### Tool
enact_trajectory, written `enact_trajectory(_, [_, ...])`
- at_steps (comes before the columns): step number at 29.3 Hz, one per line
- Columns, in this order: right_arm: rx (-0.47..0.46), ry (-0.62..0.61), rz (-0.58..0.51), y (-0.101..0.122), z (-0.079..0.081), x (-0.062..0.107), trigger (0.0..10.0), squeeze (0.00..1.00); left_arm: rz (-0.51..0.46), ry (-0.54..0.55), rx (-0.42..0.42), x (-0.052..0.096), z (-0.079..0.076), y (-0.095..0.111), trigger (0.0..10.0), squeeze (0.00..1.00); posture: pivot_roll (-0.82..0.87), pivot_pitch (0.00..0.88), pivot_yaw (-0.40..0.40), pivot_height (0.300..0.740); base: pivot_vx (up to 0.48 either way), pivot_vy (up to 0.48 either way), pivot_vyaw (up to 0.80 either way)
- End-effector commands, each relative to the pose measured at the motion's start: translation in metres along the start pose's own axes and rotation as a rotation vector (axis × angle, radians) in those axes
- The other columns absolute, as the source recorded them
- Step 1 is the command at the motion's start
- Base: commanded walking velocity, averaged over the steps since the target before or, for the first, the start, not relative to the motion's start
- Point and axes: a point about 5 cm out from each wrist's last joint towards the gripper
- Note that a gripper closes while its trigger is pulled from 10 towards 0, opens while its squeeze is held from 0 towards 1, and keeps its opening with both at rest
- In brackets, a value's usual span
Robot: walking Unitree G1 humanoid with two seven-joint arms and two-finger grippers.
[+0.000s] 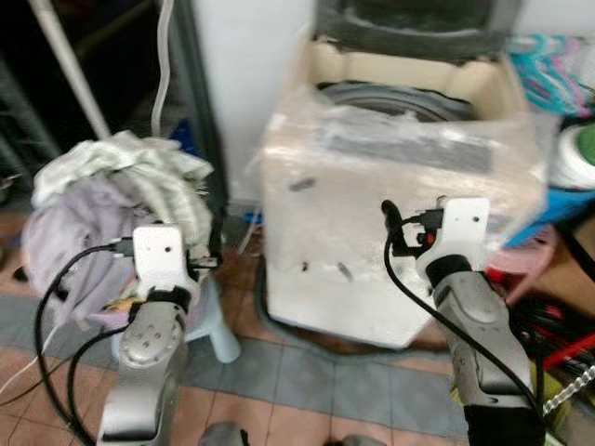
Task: Clothes washing
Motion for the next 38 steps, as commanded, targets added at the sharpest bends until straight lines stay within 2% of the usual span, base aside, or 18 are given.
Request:
enact_trajectory(1, [-0.007, 0.000, -0.010, 0.001, 0.000, -0.001, 10.0, 0.00, 0.008, -0.005, -0.013, 0.000, -0.002, 0.000, 10.0, 0.00, 0.00, 0.000, -0.008, 0.740, 0.000, 0.000, 0.80])
enact_trajectory(6, [-0.015, 0.028, -0.011, -0.002, 0.006, 0.000, 10.0, 0.00, -0.014, -0.001, -0.046, -0.001, 0.001, 0.000, 10.0, 0.00, 0.01, 0.000, -0.013, 0.740, 0.000, 0.000, 0.80])
enact_trajectory(10, [-0.029, 0.024, -0.020, -0.001, 0.007, -0.002, 10.0, 0.00, -0.025, -0.019, -0.118, 0.000, 0.017, -0.003, 10.0, 0.00, 0.00, 0.000, 0.007, 0.740, 0.000, 0.000, 0.79])
enact_trajectory(16, [-0.012, -0.040, 0.010, -0.013, -0.006, 0.010, 10.0, 0.00, 0.010, -0.056, -0.160, 0.005, 0.024, -0.012, 10.0, 0.00, 0.00, 0.000, 0.019, 0.740, 0.000, 0.000, 0.79])
enact_trajectory(24, [-0.010, -0.035, 0.046, -0.025, -0.005, 0.019, 10.0, 0.00, 0.004, -0.046, -0.144, 0.004, 0.024, -0.012, 10.0, 0.00, 0.00, 0.000, 0.026, 0.740, 0.000, 0.000, 0.79])
enact_trajectory(27, [-0.009, -0.027, 0.041, -0.025, -0.002, 0.019, 10.0, 0.00, 0.013, -0.047, -0.124, 0.006, 0.018, -0.014, 10.0, 0.00, 0.00, 0.000, 0.036, 0.740, 0.000, 0.000, 0.79])
enact_trajectory(33, [-0.014, -0.011, 0.035, -0.024, 0.000, 0.016, 10.0, 0.00, 0.006, -0.050, -0.099, 0.004, 0.018, -0.013, 10.0, 0.00, 0.00, 0.000, 0.034, 0.740, 0.000, 0.000, 0.79])
enact_trajectory(38, [0.007, 0.050, 0.018, -0.020, 0.008, 0.011, 10.0, 0.00, 0.003, -0.055, -0.092, 0.003, 0.017, -0.012, 10.0, 0.00, 0.00, 0.000, 0.026, 0.740, 0.360, 0.000, 0.64])
Point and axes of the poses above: a point about 5 cm out from each wrist's last joint towards the gripper, its own x axis pointing back from the gripper into the wrist, its own y axis along the axis of the wrist's last joint, z = x × y, and after that the axes turned 3 degrees about x, right-handed
